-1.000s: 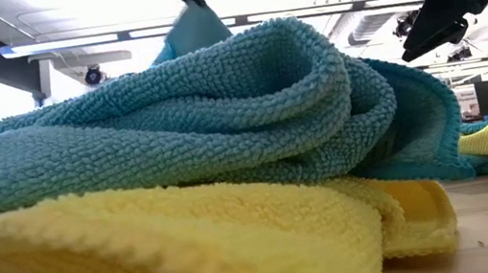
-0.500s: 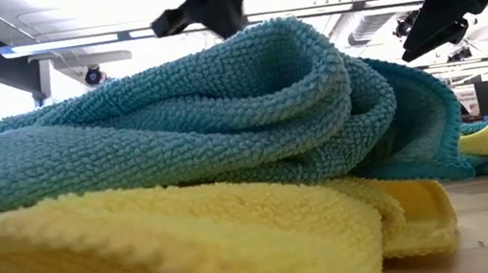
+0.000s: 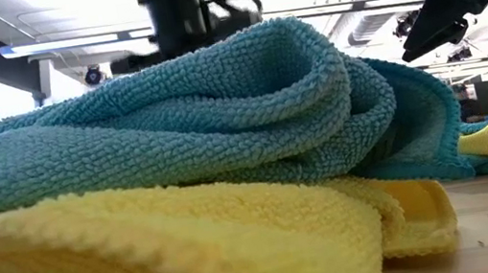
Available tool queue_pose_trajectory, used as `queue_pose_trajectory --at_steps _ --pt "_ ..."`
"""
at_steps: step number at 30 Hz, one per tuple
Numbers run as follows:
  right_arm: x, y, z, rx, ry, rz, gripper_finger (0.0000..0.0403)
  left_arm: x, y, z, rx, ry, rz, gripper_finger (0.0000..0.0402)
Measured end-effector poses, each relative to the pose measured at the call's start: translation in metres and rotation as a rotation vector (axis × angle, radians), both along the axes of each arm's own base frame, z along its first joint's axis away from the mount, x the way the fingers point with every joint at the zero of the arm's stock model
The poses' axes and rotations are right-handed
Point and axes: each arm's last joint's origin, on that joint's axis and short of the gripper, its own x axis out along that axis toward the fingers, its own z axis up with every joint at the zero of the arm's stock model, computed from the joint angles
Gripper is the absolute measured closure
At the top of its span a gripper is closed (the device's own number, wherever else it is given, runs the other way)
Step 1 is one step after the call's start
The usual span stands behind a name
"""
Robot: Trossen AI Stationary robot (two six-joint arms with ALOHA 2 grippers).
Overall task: Sort microfiber towel by color & place in baskets
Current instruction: Put the blue microfiber cloth into the bottom transparent bin
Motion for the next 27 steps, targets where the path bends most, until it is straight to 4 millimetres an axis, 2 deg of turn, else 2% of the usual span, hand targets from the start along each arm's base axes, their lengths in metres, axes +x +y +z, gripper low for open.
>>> queue_pose_trajectory --at_steps 3,7,17,27 --pt "0.000 0.000 0.000 0.000 0.000 0.000 0.0259 0.000 0.000 -0.018 -0.022 -0.048 0.042 0.0401" --pt "0.000 0.000 0.000 0.000 0.000 0.000 0.0259 0.002 0.000 -0.026 -0.037 -0.102 0.106 0.0400" --pt "0.000 0.000 0.000 0.000 0.001 0.001 0.0259 0.003 0.004 -0.028 -0.019 -0.117 0.135 0.0368" --pt "0.000 0.000 0.000 0.000 0.001 0.001 0.0259 0.004 0.009 -0.028 -0.013 -0.108 0.124 0.0296"
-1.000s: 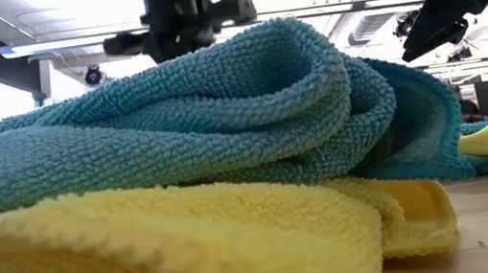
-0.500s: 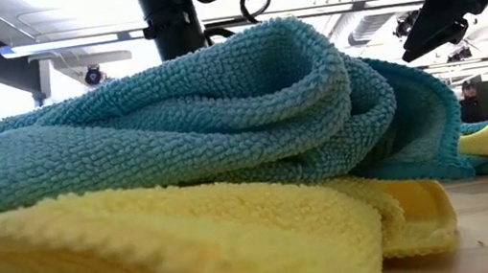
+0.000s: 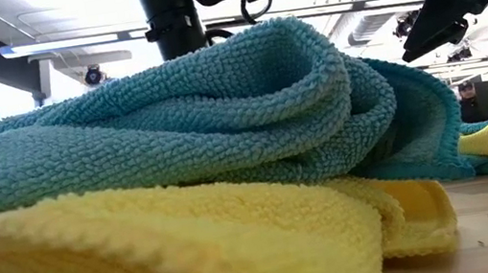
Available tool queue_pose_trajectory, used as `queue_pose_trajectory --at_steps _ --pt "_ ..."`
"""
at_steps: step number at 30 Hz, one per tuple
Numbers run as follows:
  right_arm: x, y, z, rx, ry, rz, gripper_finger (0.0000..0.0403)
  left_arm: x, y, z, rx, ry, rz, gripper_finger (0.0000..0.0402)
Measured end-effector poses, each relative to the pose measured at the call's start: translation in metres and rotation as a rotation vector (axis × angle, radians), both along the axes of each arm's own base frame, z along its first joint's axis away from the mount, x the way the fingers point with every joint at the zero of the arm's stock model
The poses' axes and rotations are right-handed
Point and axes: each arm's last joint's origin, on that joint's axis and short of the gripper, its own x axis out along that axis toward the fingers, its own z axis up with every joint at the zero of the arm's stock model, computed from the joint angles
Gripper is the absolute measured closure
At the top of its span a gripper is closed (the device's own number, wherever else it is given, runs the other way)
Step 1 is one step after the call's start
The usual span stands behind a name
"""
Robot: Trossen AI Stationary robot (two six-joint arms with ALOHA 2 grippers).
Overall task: Sort microfiber towel by color & place in baskets
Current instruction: Put the blue microfiber cloth into the bottom transparent bin, then put the yellow microfiber cloth into the top transparent bin
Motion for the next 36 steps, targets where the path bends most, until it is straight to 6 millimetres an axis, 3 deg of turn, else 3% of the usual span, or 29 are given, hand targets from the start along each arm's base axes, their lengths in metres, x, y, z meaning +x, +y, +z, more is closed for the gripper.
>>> queue_pose_trajectory --at_steps 4,16,21,26,31,36 --pt "0.000 0.000 0.000 0.000 0.000 0.000 0.0259 -0.002 0.005 0.006 0.005 0.002 -0.027 0.0281" --pt "0.000 0.000 0.000 0.054 -0.010 -0.049 0.0259 -0.027 0.007 0.075 0.021 -0.170 -0.106 0.0280" --pt "0.001 0.000 0.001 0.054 -0.026 -0.067 0.0259 -0.041 0.007 0.099 0.039 -0.202 -0.190 0.0280" --pt "0.006 0.000 0.007 0.084 -0.116 -0.086 0.0259 -0.053 0.002 0.117 0.130 -0.200 -0.408 0.0283" --pt "0.012 0.001 0.016 0.088 -0.238 -0.117 0.0259 -0.076 -0.003 0.126 0.204 -0.165 -0.544 0.0295" --pt "0.021 0.002 0.022 0.096 -0.330 -0.139 0.0259 -0.111 0.001 0.117 0.226 -0.153 -0.583 0.0305"
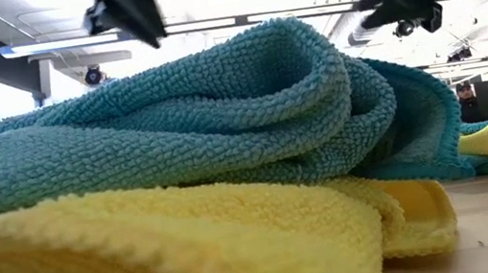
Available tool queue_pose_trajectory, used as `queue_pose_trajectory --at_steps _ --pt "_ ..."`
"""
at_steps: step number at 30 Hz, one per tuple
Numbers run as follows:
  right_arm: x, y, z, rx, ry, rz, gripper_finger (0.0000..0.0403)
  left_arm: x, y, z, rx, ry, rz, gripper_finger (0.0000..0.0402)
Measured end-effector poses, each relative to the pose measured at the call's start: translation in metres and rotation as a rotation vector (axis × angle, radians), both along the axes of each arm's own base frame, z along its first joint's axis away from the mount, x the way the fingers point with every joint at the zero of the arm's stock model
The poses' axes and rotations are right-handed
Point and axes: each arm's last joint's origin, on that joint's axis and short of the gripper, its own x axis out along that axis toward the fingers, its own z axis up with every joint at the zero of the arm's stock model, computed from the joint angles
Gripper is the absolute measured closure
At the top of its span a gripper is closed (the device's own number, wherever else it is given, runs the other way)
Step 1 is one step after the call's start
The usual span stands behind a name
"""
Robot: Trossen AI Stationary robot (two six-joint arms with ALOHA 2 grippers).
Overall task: Sort microfiber towel by color & place in baskets
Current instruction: Put the yellow microfiber cloth into the top transparent bin
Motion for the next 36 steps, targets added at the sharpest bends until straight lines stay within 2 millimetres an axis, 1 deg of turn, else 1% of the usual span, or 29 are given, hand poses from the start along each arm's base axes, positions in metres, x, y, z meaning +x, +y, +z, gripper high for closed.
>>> queue_pose_trajectory --at_steps 4,8,11,13,16,19,24,29,36 --pt "0.014 0.003 0.002 0.019 0.012 -0.032 0.0259 -0.033 0.005 -0.008 -0.008 -0.048 -0.002 0.0306" --pt "0.035 0.004 0.013 -0.002 0.110 -0.100 0.0259 -0.064 0.009 -0.009 0.001 -0.124 -0.033 0.0306" --pt "0.048 0.000 0.017 0.044 0.254 -0.204 0.0259 -0.085 0.012 -0.009 0.008 -0.161 -0.050 0.0306" --pt "0.053 -0.005 0.018 0.099 0.369 -0.291 0.0259 -0.096 0.014 -0.009 0.013 -0.183 -0.060 0.0306" --pt "0.059 -0.011 0.014 0.201 0.544 -0.408 0.0259 -0.109 0.016 -0.010 0.020 -0.209 -0.075 0.0306" --pt "0.064 -0.015 0.005 0.263 0.671 -0.485 0.0259 -0.119 0.017 -0.010 0.031 -0.232 -0.100 0.0306" --pt "0.076 -0.019 -0.018 0.375 0.796 -0.546 0.0259 -0.130 0.018 -0.009 0.054 -0.247 -0.137 0.0306" --pt "0.087 -0.018 -0.039 0.441 0.888 -0.587 0.0259 -0.134 0.018 -0.007 0.047 -0.268 -0.168 0.0306" --pt "0.098 -0.016 -0.068 0.470 1.005 -0.612 0.0259 -0.135 0.018 -0.006 0.043 -0.269 -0.193 0.0306"
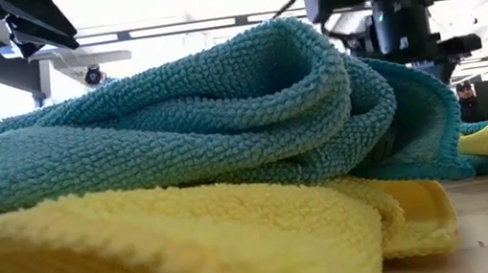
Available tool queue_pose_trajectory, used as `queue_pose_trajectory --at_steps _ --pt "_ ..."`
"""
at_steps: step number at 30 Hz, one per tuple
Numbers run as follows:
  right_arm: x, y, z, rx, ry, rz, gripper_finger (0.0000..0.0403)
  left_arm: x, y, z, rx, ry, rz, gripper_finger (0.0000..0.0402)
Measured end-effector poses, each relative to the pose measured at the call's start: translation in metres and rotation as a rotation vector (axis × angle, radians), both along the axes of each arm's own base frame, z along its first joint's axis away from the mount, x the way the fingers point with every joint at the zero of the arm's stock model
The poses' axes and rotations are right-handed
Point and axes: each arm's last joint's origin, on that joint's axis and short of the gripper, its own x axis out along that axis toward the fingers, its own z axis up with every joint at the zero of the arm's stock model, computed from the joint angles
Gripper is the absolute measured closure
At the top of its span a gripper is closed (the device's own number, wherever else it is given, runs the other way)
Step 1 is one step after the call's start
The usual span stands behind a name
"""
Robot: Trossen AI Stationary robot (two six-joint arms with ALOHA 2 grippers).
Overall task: Sort microfiber towel by color & place in baskets
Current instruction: Put the yellow microfiber cloth into the top transparent bin
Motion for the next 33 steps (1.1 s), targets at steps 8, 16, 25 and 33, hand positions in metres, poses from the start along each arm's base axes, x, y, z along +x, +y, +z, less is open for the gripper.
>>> queue_pose_trajectory --at_steps 8,16,25,33 --pt "0.011 0.002 -0.021 0.038 0.026 0.029 0.0277 0.000 0.000 0.000 0.001 0.001 -0.001 0.0306" --pt "0.010 0.002 -0.022 0.032 0.041 0.044 0.0392 0.000 0.000 0.000 0.001 0.001 -0.001 0.0306" --pt "-0.001 0.013 0.009 -0.061 -0.071 0.020 0.0398 0.000 0.000 0.000 0.001 0.001 -0.001 0.0306" --pt "-0.038 0.022 0.063 -0.206 -0.272 -0.048 0.0402 0.000 0.000 0.000 0.059 0.016 -0.045 0.0306"
